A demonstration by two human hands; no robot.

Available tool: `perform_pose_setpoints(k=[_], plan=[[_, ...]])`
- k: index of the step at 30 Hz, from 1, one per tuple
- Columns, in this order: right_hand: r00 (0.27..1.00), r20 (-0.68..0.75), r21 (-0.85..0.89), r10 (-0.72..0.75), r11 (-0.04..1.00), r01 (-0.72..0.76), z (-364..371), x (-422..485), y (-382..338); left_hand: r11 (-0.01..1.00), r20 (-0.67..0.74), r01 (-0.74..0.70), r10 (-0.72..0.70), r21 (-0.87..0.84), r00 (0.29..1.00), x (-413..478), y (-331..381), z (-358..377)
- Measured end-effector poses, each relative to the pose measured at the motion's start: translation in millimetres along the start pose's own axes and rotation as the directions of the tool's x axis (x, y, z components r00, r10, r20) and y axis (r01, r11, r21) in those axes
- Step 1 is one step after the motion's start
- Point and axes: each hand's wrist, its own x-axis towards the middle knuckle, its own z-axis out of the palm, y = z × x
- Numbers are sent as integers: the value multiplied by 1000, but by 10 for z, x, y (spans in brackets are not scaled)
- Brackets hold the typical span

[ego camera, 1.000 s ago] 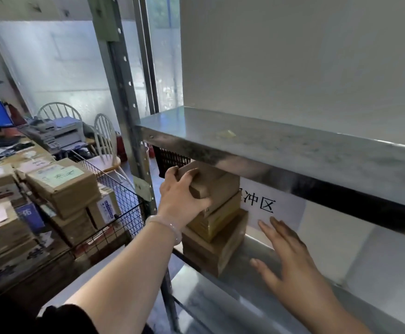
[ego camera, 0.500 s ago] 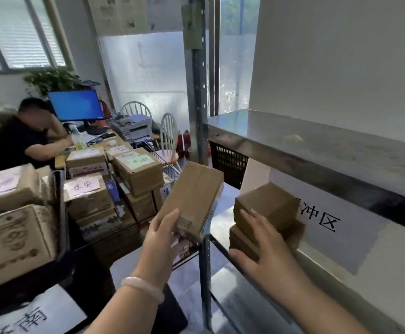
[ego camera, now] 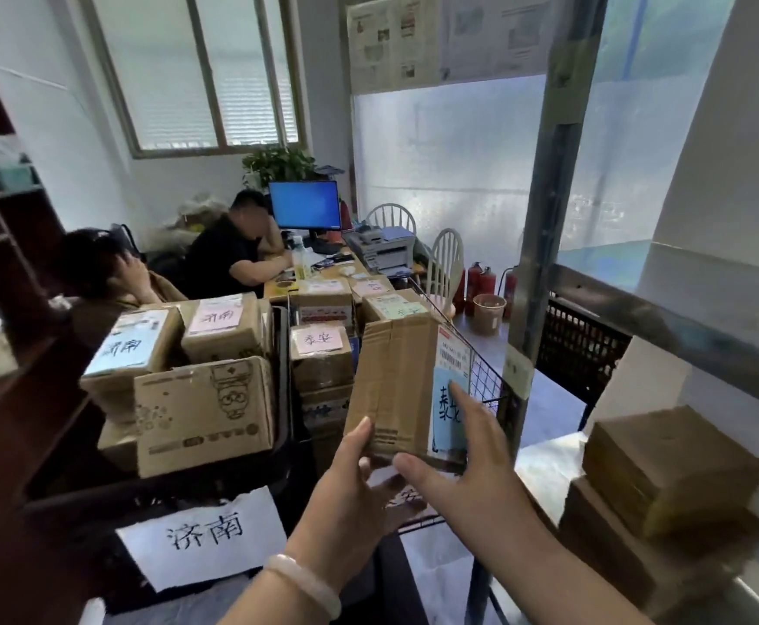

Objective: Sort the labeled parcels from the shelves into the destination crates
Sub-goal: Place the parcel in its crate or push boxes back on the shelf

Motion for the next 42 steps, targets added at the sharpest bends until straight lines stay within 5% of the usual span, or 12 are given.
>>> perform_pose_setpoints(k=[7, 11, 13, 17, 20, 26, 36, 42], plan=[[996, -70, 13, -56, 998, 57, 375, 296, -363, 941, -105, -117, 157, 319, 982, 1, 557, -288], [986, -135, -55, -96, 995, 89, 547, 564, -474, 810, -59, -201, 278, 551, 959, 9, 960, -449], [980, -178, -106, -90, 992, 72, 602, 705, -485, 670, -12, -265, 379, 693, 925, 3, 1204, -561], [981, -193, -231, -35, 973, -10, 761, 1064, -513, 171, 211, -348, 532, 922, 820, -26, 1726, -811], [986, -165, -370, -9, 928, -53, 971, 1422, -567, -14, 286, -344, 589, 939, 755, -30, 2070, -941], [995, -74, -553, 66, 827, -96, 1444, 2236, -672, -103, 309, -329, 673, 939, 672, 7, 2475, -1292], [996, -3, -738, 90, 672, -63, 1647, 2583, -658, -230, 317, -226, 536, 947, 783, 200, 2579, -1589], [993, -96, -669, -76, 743, -8, 1385, 1976, -604, -376, 445, -281, 480, 883, 756, 372, 2375, -1327]])
